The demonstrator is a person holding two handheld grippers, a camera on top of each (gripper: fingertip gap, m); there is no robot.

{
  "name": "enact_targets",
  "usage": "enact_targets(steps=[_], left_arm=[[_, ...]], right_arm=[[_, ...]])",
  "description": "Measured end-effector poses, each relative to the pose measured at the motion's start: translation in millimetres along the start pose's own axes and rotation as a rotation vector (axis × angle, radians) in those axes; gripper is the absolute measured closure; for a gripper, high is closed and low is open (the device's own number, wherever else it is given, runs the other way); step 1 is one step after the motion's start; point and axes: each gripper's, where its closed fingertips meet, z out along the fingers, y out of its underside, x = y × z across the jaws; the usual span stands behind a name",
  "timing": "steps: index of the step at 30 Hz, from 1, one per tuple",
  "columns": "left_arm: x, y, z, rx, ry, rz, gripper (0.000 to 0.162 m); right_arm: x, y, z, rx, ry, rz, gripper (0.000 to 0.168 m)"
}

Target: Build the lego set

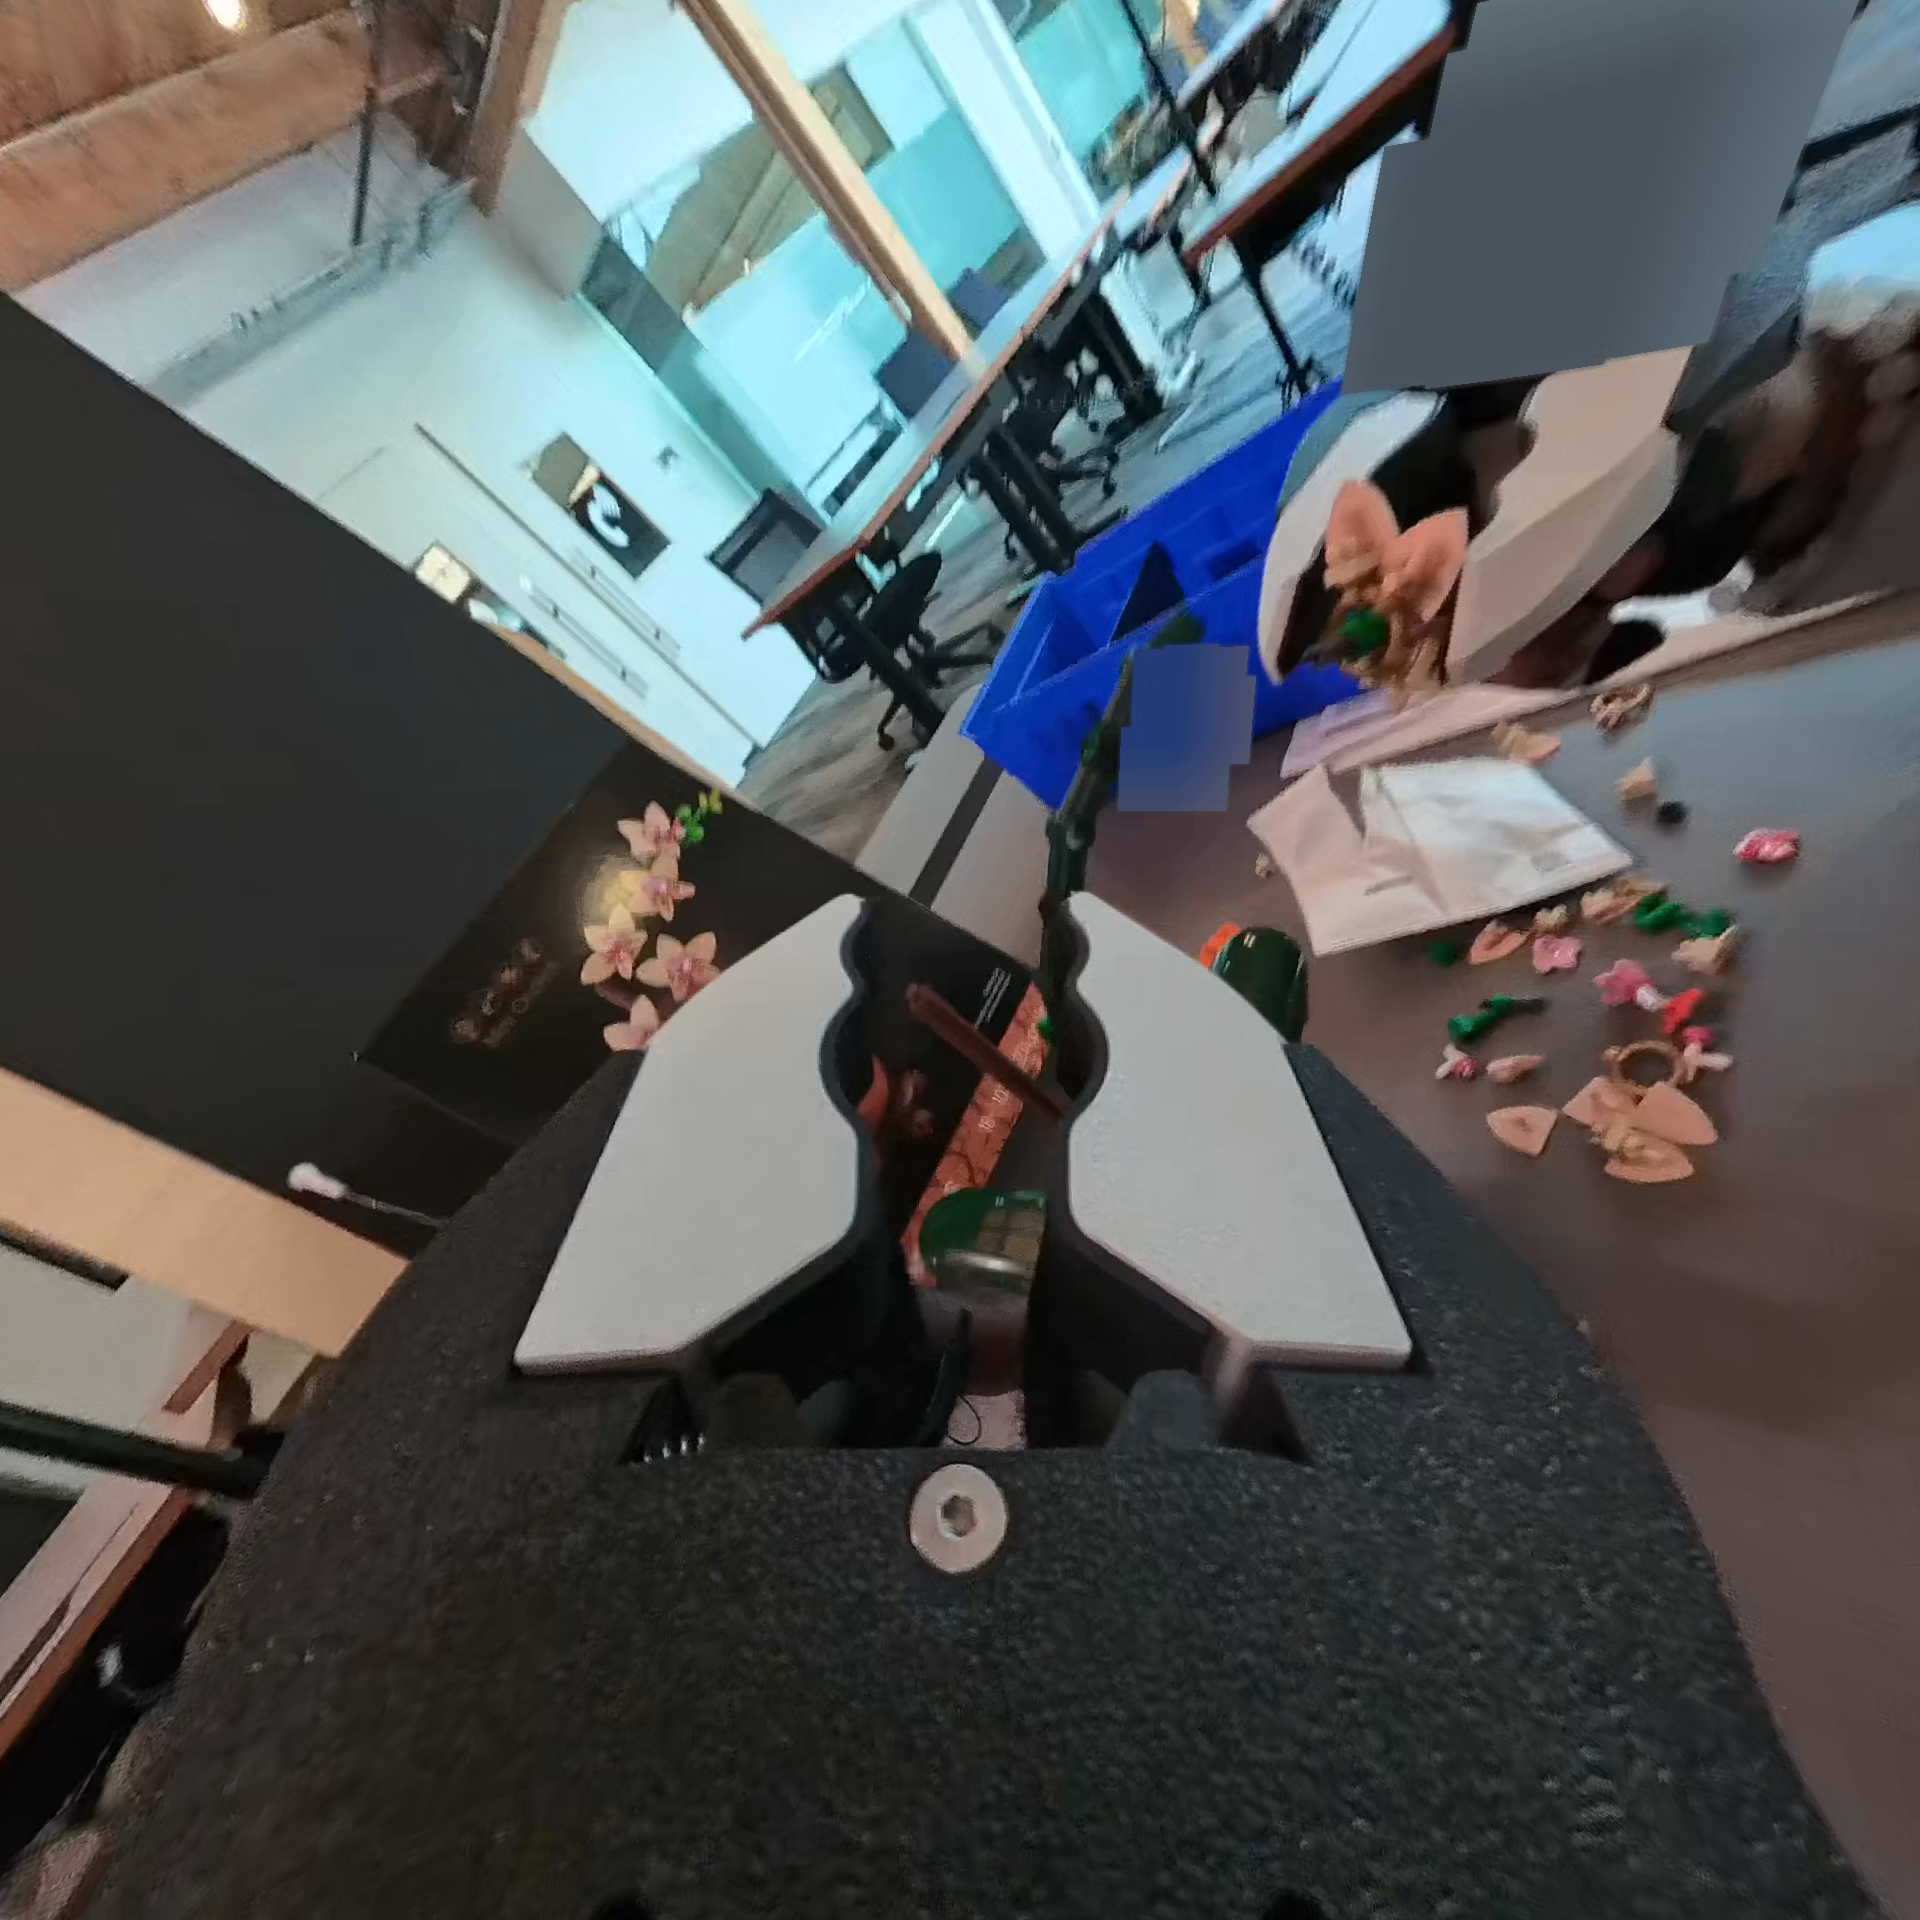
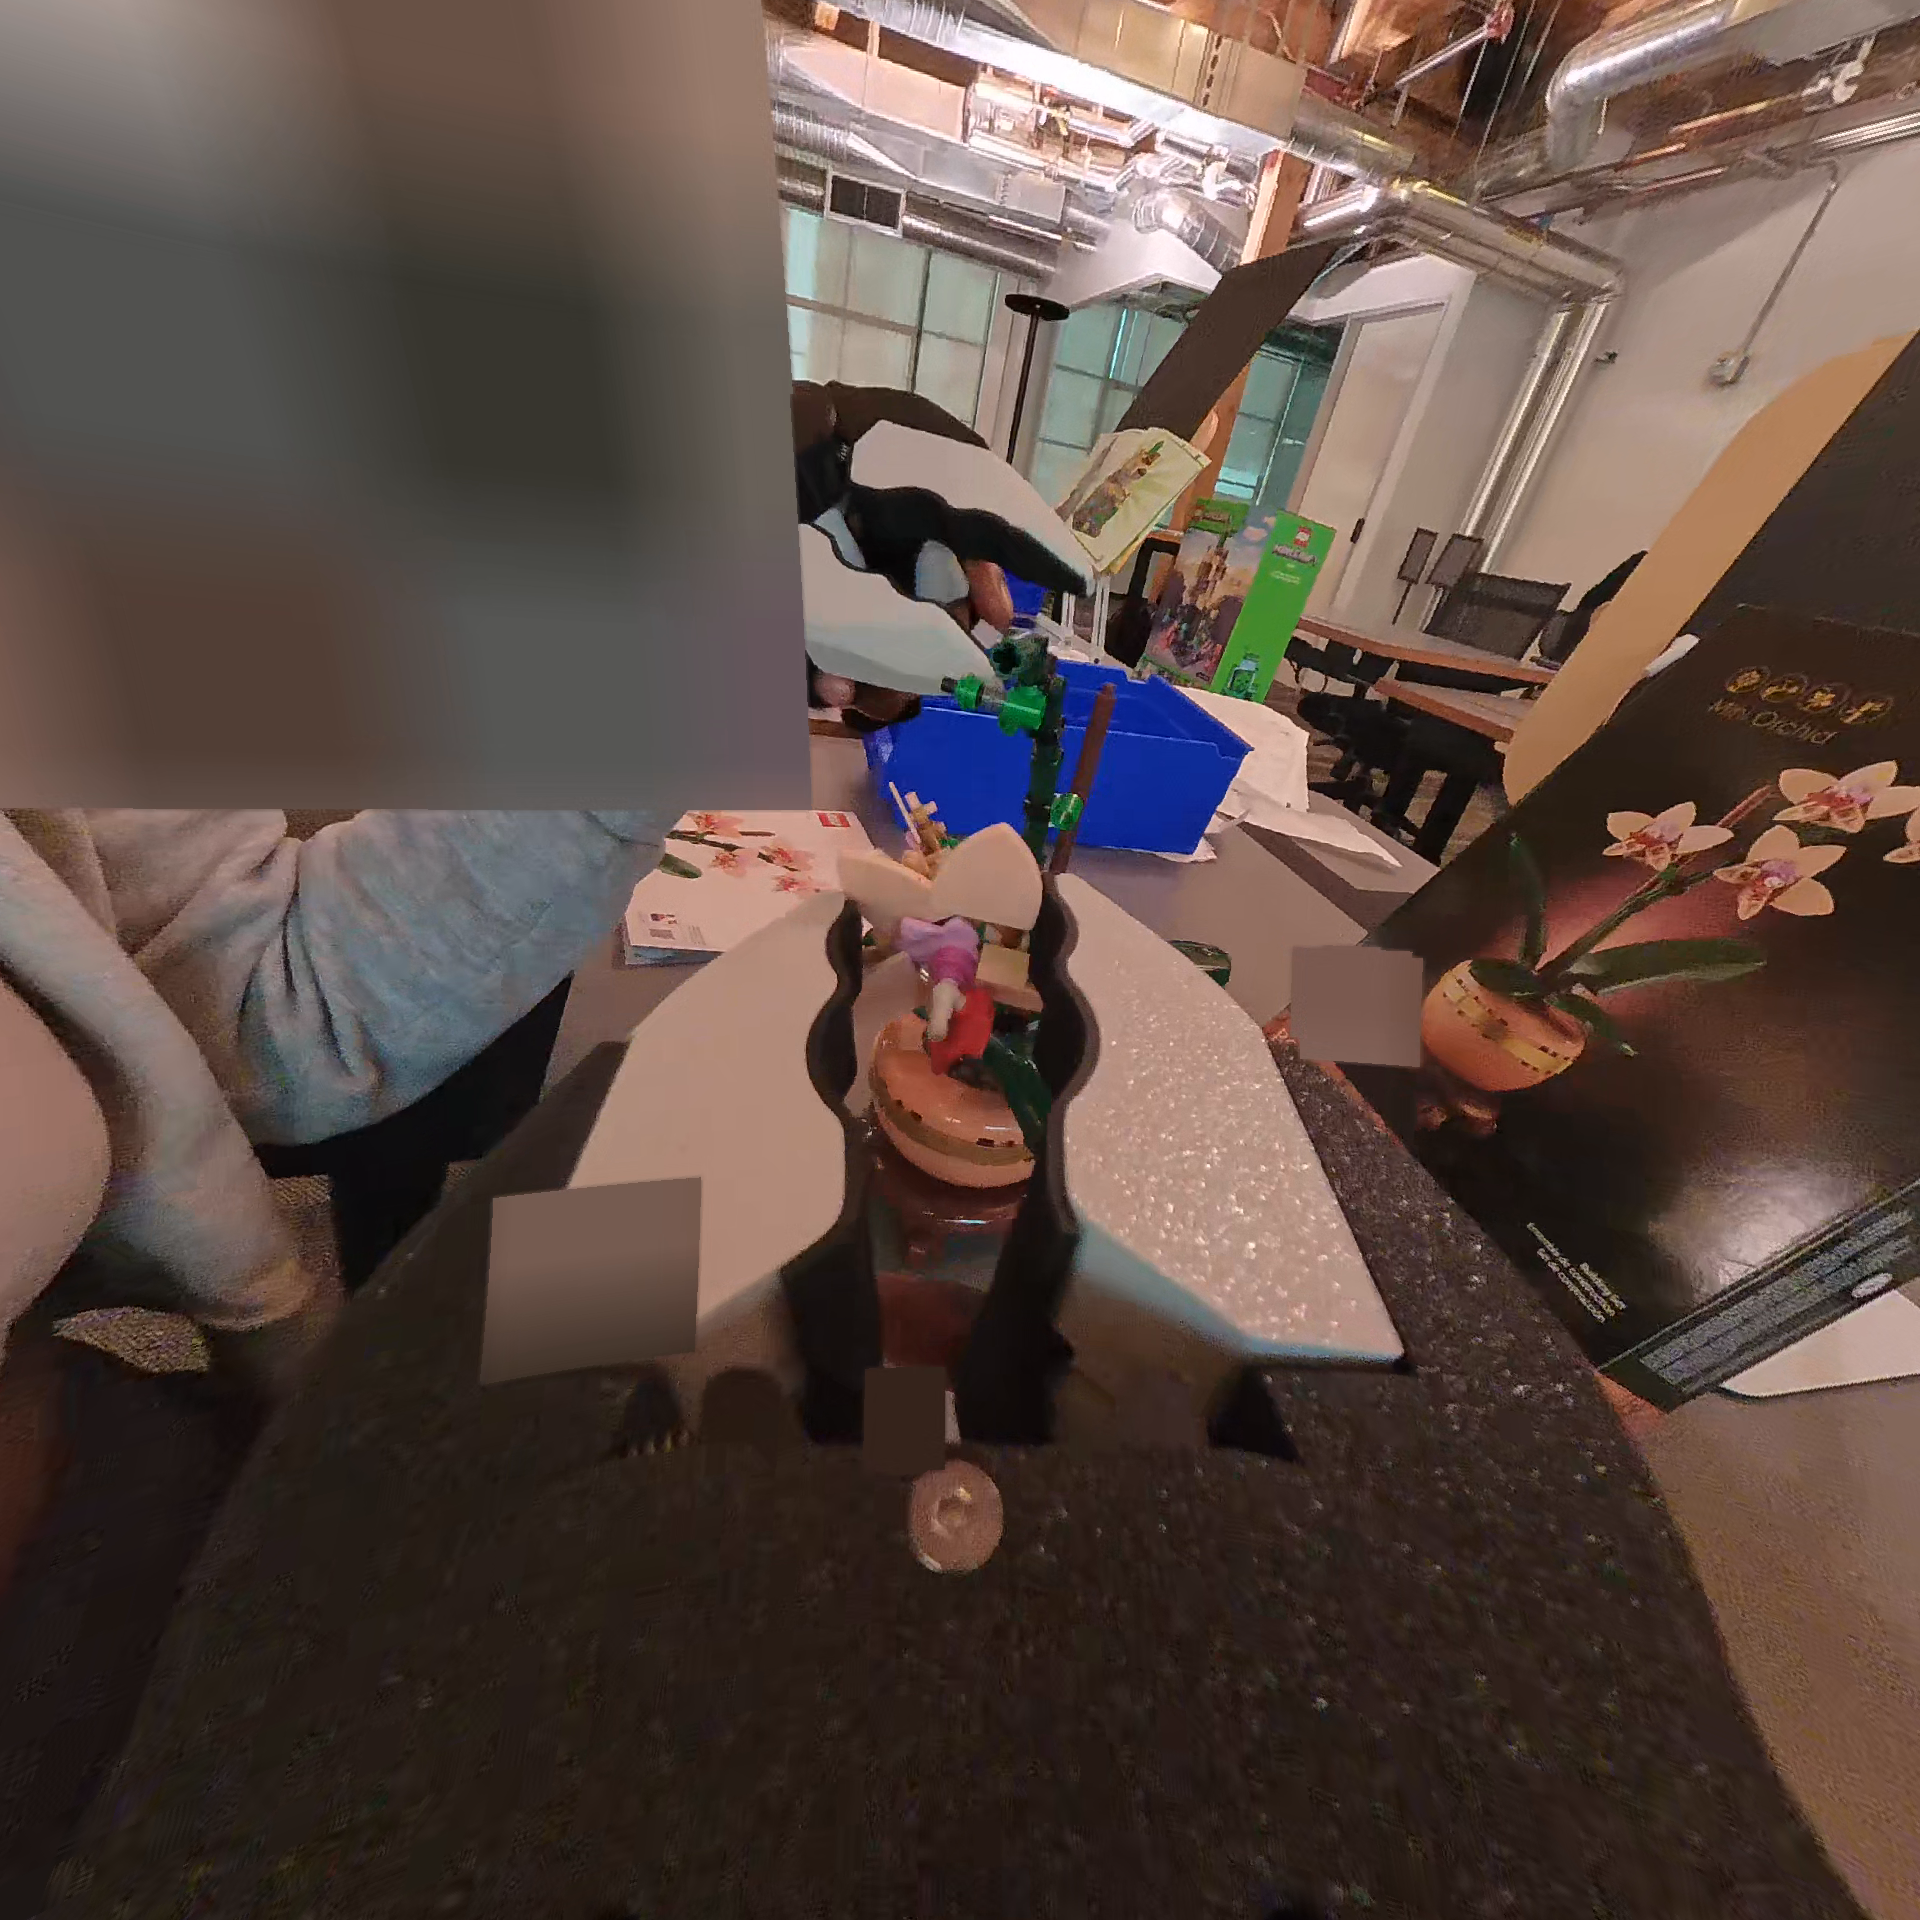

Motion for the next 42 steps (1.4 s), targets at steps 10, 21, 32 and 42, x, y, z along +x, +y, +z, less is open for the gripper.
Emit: enact_targets(steps=[10,21,32,42], left_arm=[[115,-24,40,-0.064,0.34,-0.321,0.156],[161,-21,49,0.108,0.557,-0.901,0.149],[151,-8,48,0.282,0.518,-1.01,0.158],[154,24,49,0.171,0.392,-0.875,0.158]], right_arm=[[-30,14,-36,-0.097,-0.127,-0.164,0.138],[-48,50,-42,-0.323,-0.262,-0.367,0.138],[-40,51,-31,-0.296,-0.217,-0.316,0.135],[-32,61,-38,-0.239,0.037,-0.195,0.11]])
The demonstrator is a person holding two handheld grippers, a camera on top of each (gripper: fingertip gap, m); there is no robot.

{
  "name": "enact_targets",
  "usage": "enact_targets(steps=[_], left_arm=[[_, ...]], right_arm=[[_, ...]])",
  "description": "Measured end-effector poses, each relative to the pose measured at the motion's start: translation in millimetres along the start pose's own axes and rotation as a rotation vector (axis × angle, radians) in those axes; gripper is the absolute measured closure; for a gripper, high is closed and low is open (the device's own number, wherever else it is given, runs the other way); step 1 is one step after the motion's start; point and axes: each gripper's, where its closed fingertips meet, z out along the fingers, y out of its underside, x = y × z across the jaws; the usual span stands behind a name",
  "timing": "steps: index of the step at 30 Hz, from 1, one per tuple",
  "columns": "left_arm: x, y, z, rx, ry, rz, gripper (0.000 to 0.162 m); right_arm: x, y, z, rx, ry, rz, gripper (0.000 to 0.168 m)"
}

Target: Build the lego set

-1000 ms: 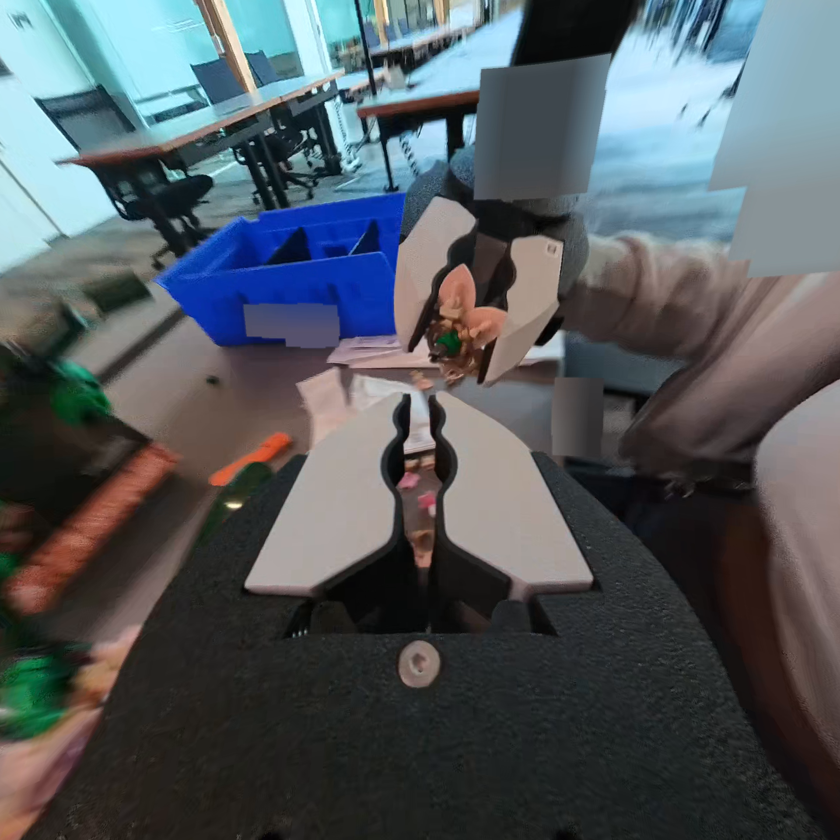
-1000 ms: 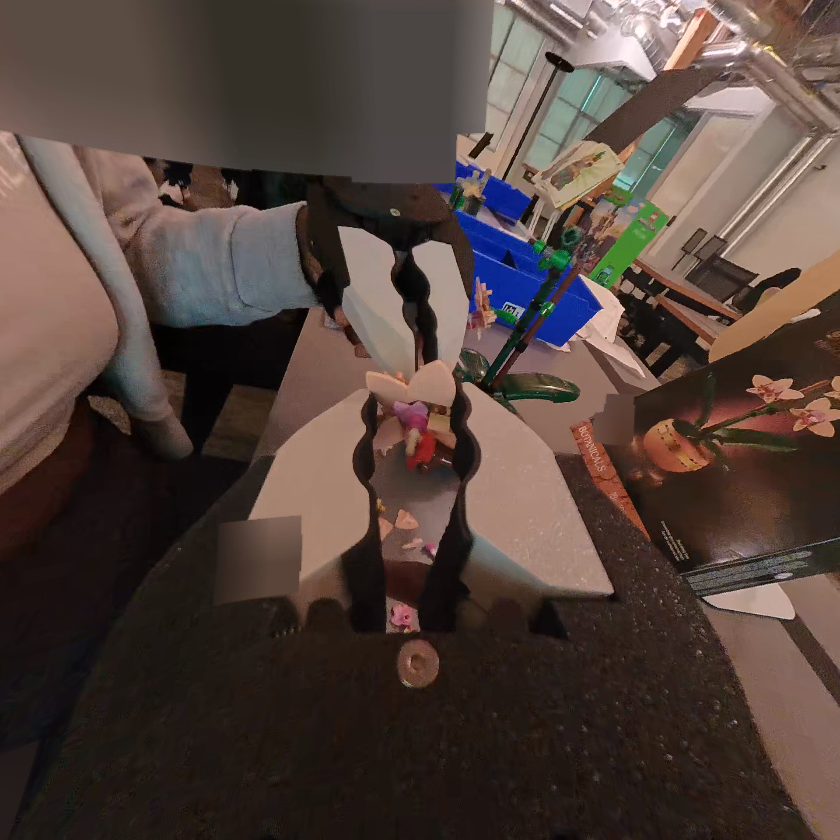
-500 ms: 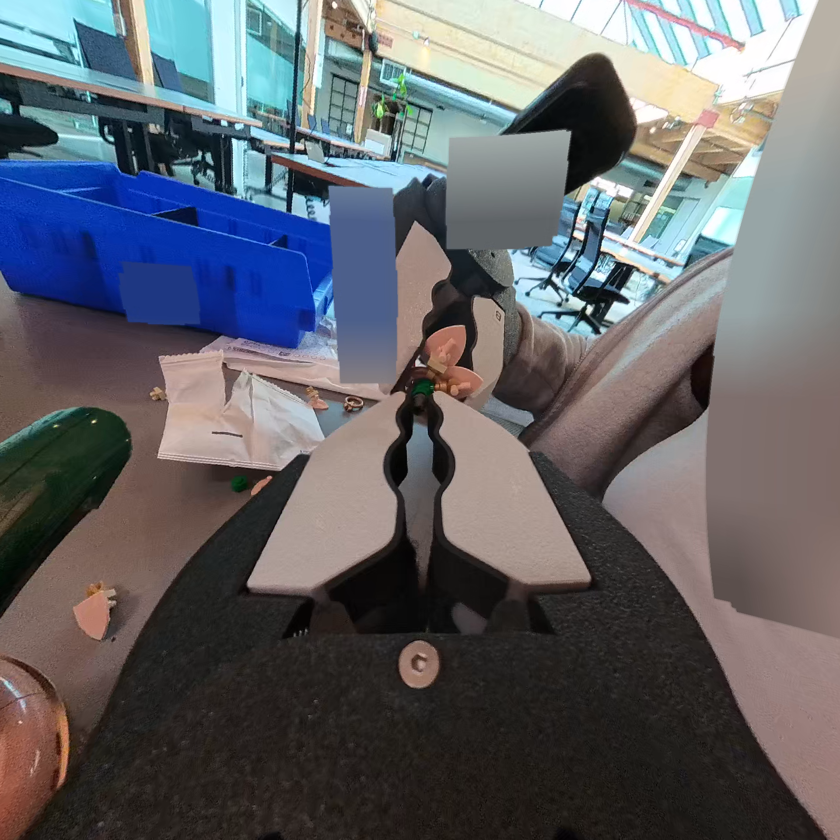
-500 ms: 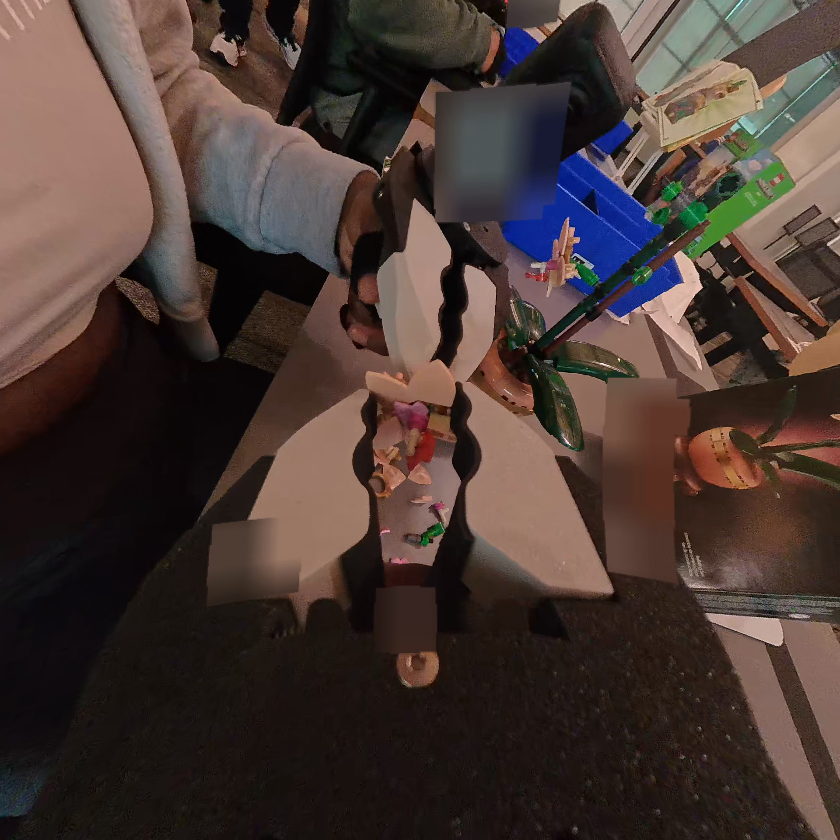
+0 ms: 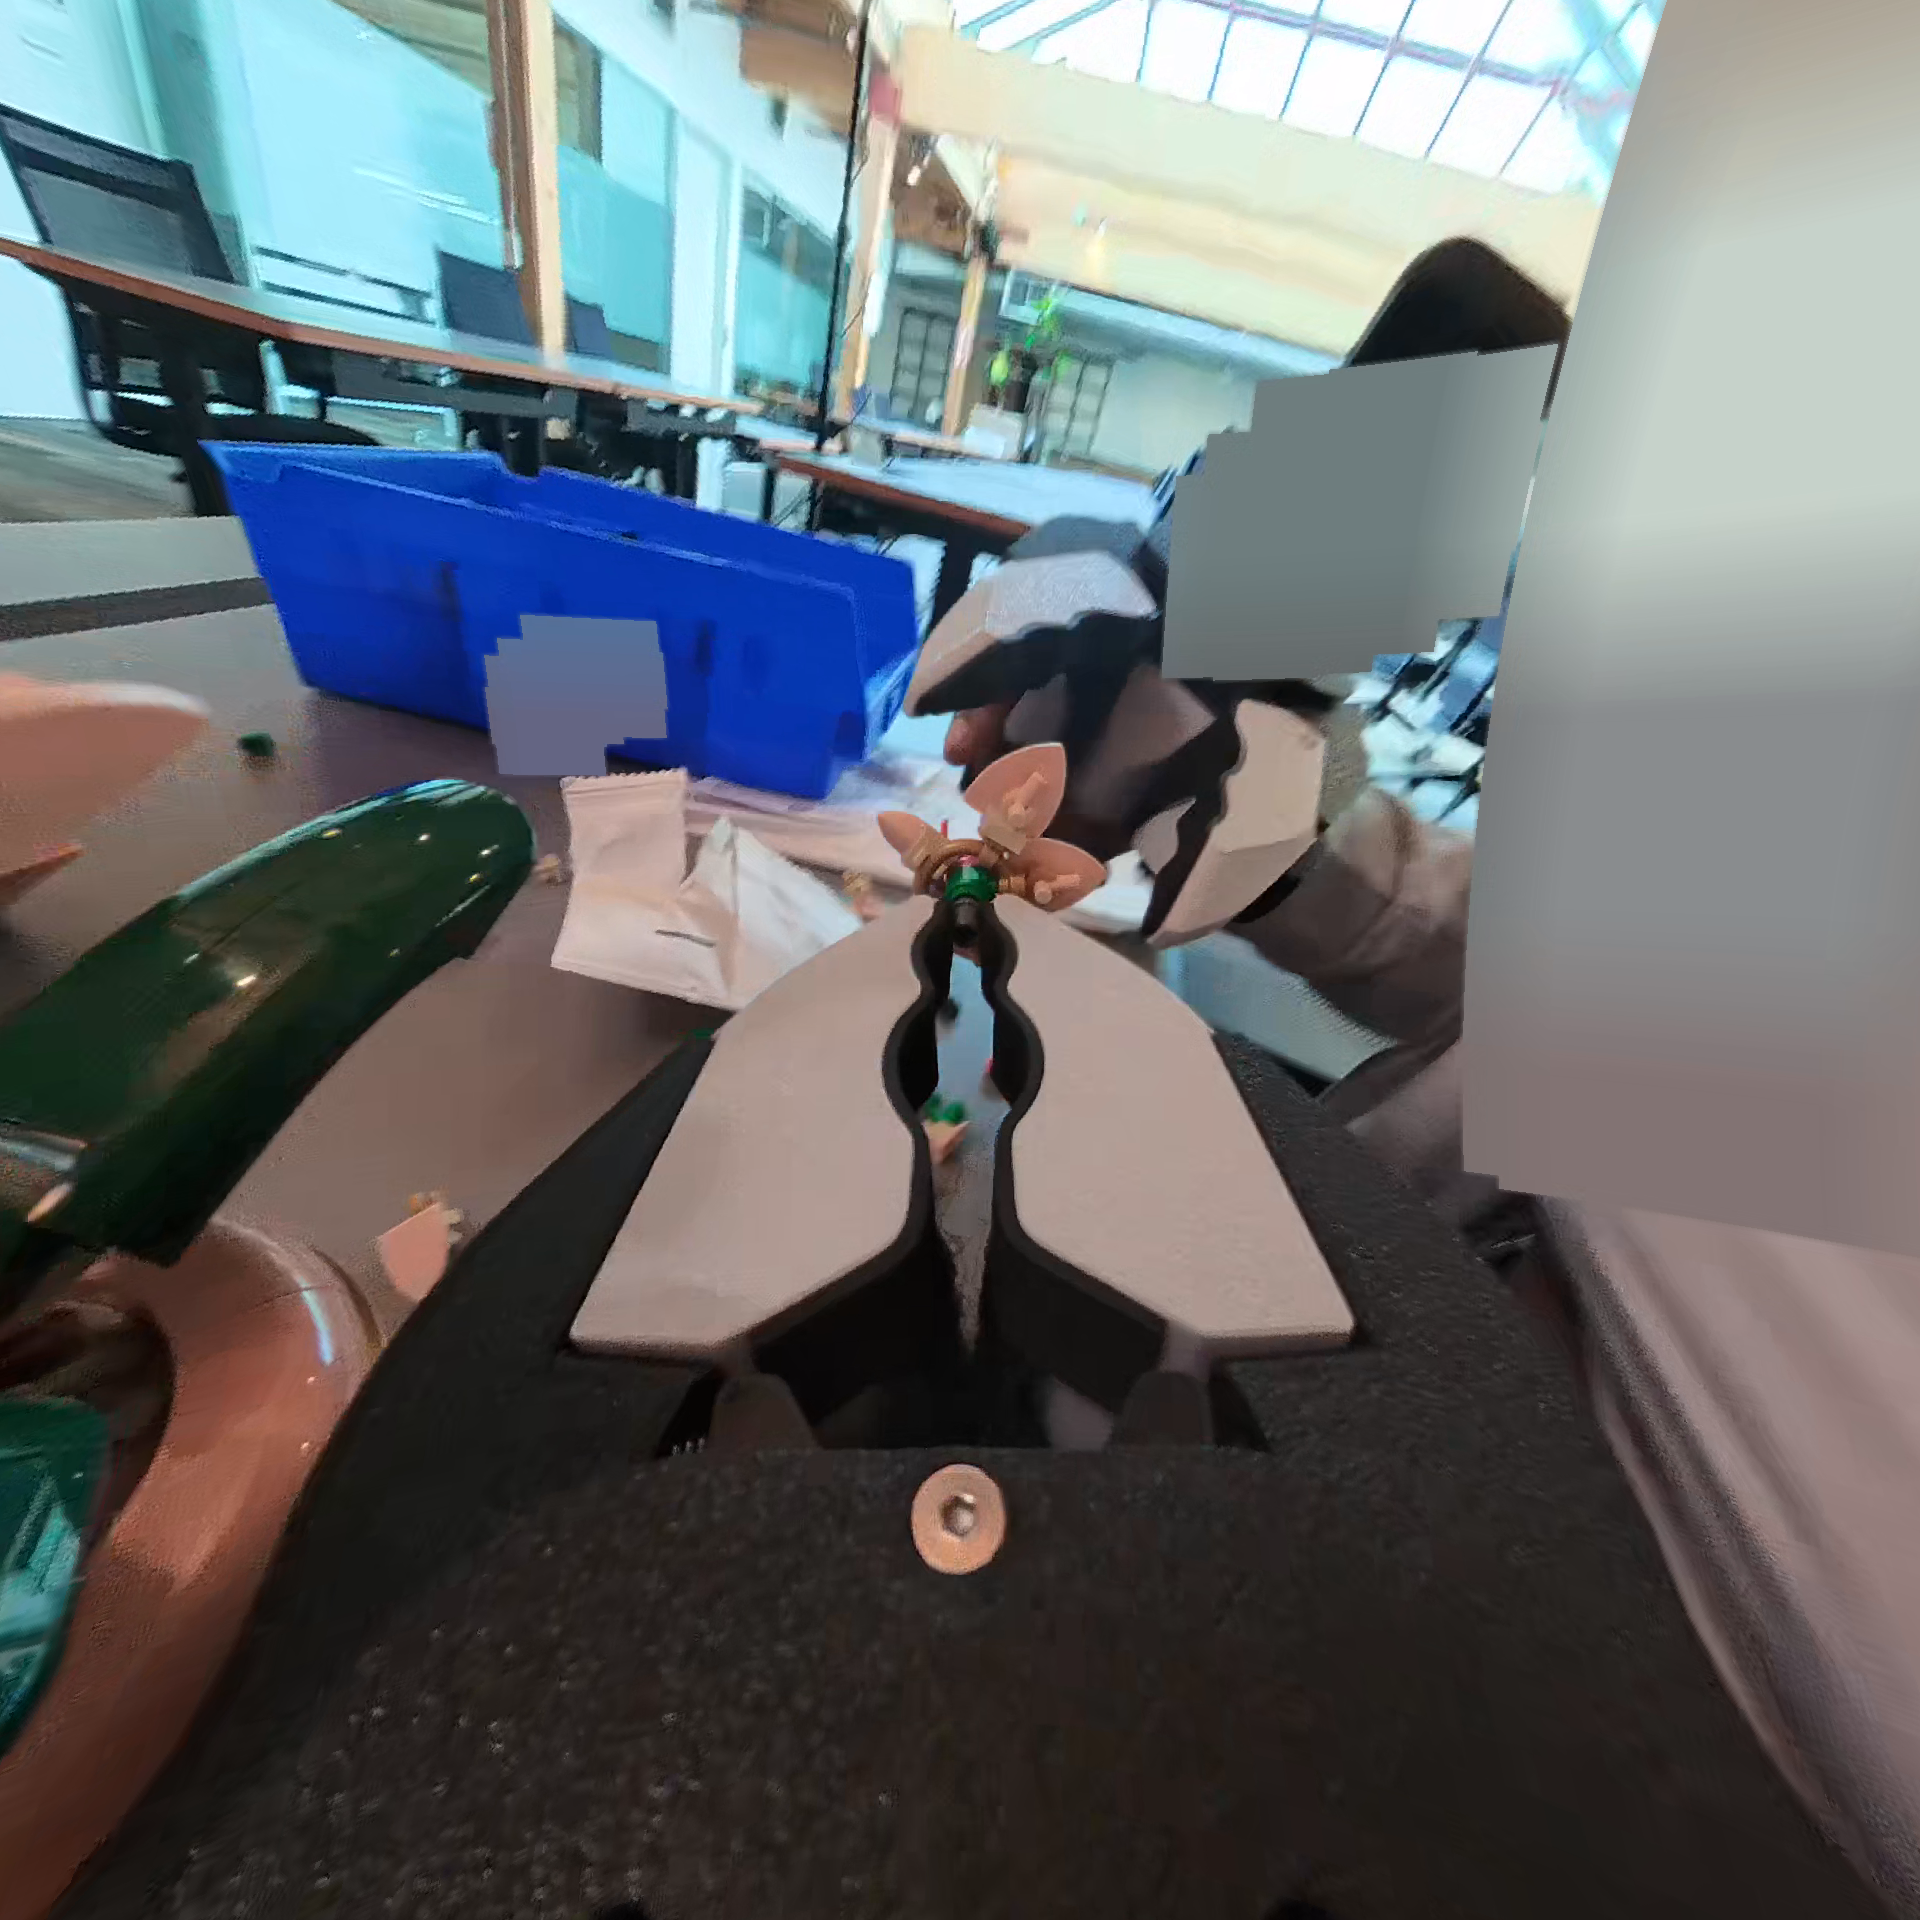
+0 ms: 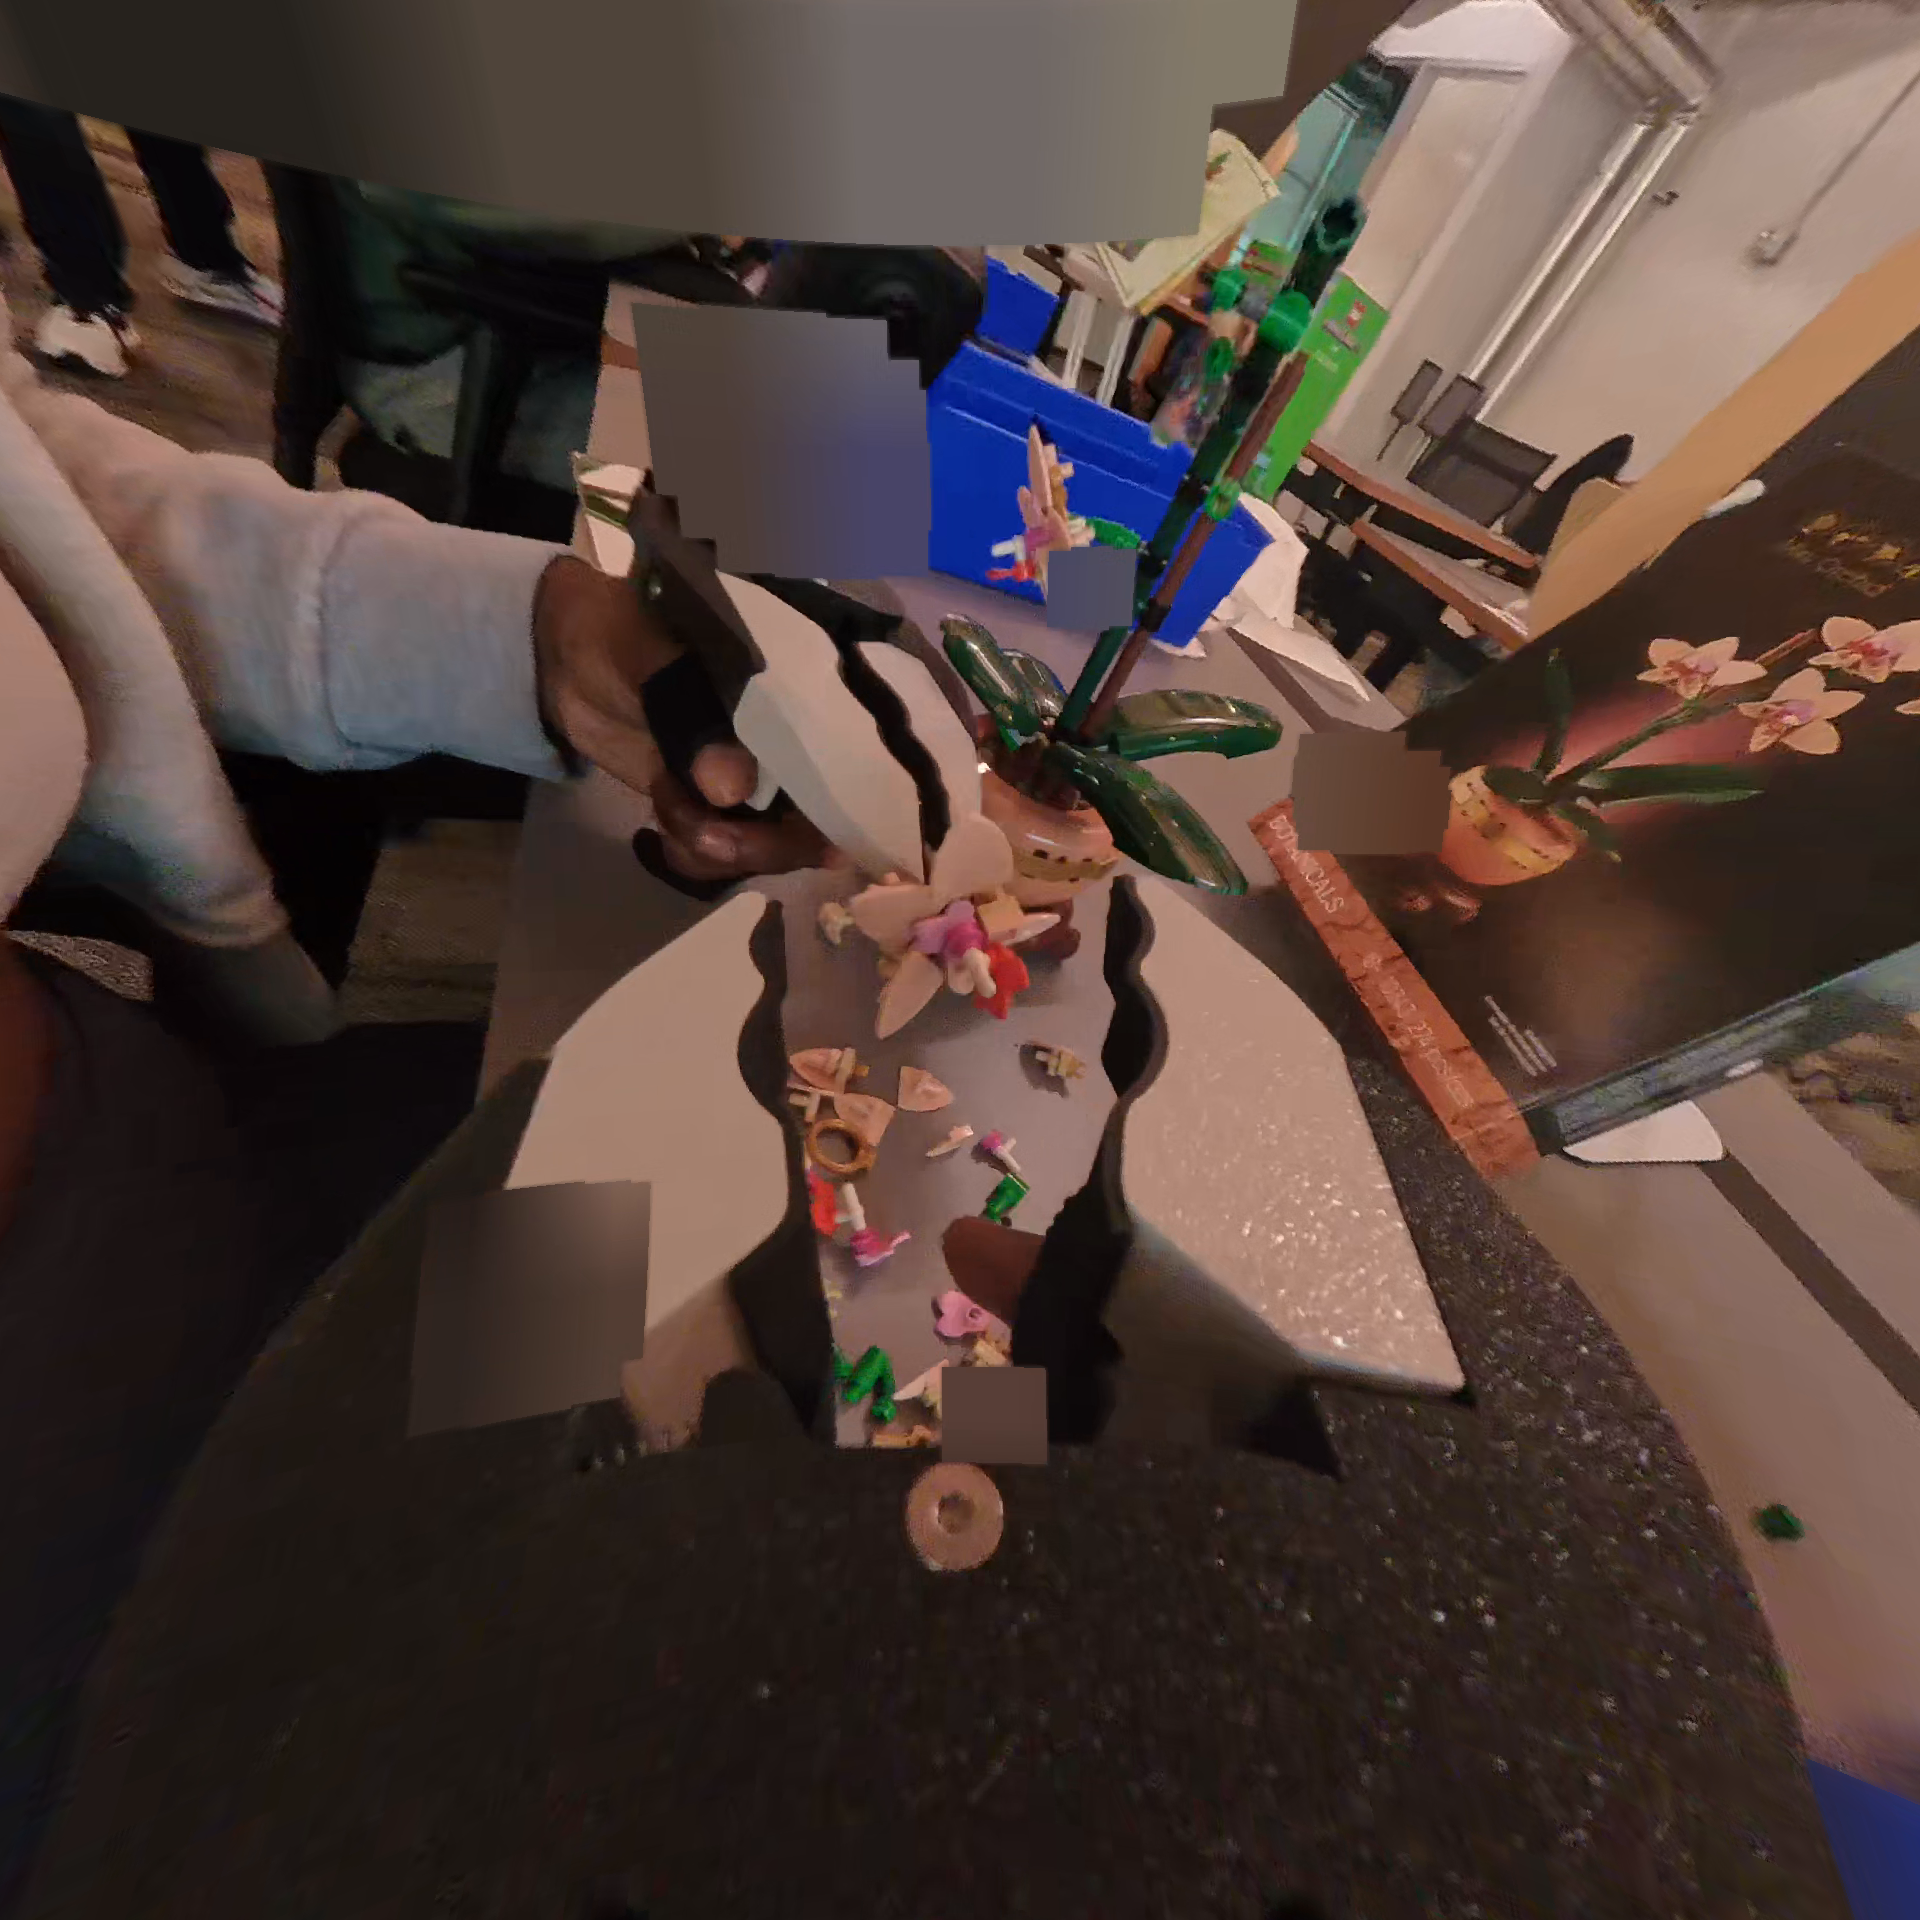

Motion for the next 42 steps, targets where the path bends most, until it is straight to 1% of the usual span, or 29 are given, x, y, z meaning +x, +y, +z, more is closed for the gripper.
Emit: enact_targets(steps=[2,3,4,5,7,8,10,11,13,14,15,17,19,22,23,24,26,28,29,30,32,37,39,40,42], left_arm=[[-6,7,1,-0.052,-0.08,0.117,0.158],[-10,8,1,-0.065,-0.134,0.189,0.158],[-16,7,-1,-0.071,-0.209,0.269,0.158],[-20,5,-4,-0.072,-0.282,0.364,0.158],[-26,0,-10,-0.071,-0.433,0.551,0.158],[-26,0,-11,-0.075,-0.483,0.627,0.158],[-25,4,-11,-0.101,-0.558,0.752,0.158],[-24,7,-10,-0.125,-0.578,0.804,0.158],[-25,15,-7,-0.173,-0.601,0.883,0.158],[-24,19,-5,-0.197,-0.595,0.912,0.158],[-23,20,-4,-0.201,-0.597,0.933,0.158],[-22,20,-4,-0.19,-0.589,0.939,0.158],[-17,18,-5,-0.137,-0.532,0.886,0.158],[-4,10,-7,-0.012,-0.4,0.753,0.158],[-2,9,-6,0.005,-0.37,0.712,0.158],[-1,10,-5,0.001,-0.363,0.699,0.158],[-3,13,-3,-0.032,-0.38,0.748,0.158],[-4,17,-2,-0.063,-0.384,0.774,0.158],[-4,18,-2,-0.063,-0.384,0.771,0.158],[-4,17,-3,-0.057,-0.387,0.769,0.158],[-5,15,-4,-0.048,-0.39,0.768,0.158],[-2,14,-3,-0.048,-0.379,0.792,0.158],[0,13,-3,-0.045,-0.376,0.807,0.158],[2,12,-4,-0.03,-0.357,0.795,0.158],[7,8,-5,0.023,-0.292,0.699,0.158]], right_arm=[[-3,8,5,-0.057,0.017,-0.038,0.12],[-6,9,6,-0.061,0.004,-0.039,0.127],[-3,10,6,-0.057,0.025,-0.012,0.132],[2,11,4,-0.053,0.057,0.038,0.136],[16,12,0,-0.021,0.147,0.204,0.149],[18,11,-1,0.012,0.174,0.291,0.151],[16,13,1,0.03,0.216,0.381,0.148],[13,17,5,0.007,0.228,0.377,0.144],[9,29,11,-0.072,0.26,0.34,0.143],[6,32,14,-0.088,0.255,0.332,0.145],[5,34,16,-0.093,0.249,0.337,0.157],[5,36,17,-0.09,0.23,0.379,0.158],[1,33,16,-0.047,0.159,0.458,0.159],[-7,20,11,0.095,-0.032,0.67,0.16],[-9,15,9,0.142,-0.093,0.733,0.161],[-9,14,8,0.154,-0.125,0.77,0.16],[-8,14,6,0.147,-0.15,0.773,0.159],[-9,13,5,0.138,-0.159,0.749,0.146],[-9,14,4,0.127,-0.155,0.739,0.144],[-9,17,4,0.108,-0.144,0.729,0.145],[-9,21,3,0.077,-0.138,0.707,0.153],[-10,24,2,0.045,-0.147,0.712,0.155],[-13,26,3,0.024,-0.16,0.693,0.163],[-14,27,3,0.014,-0.161,0.67,0.164],[-17,23,2,0.04,-0.173,0.62,0.164]])
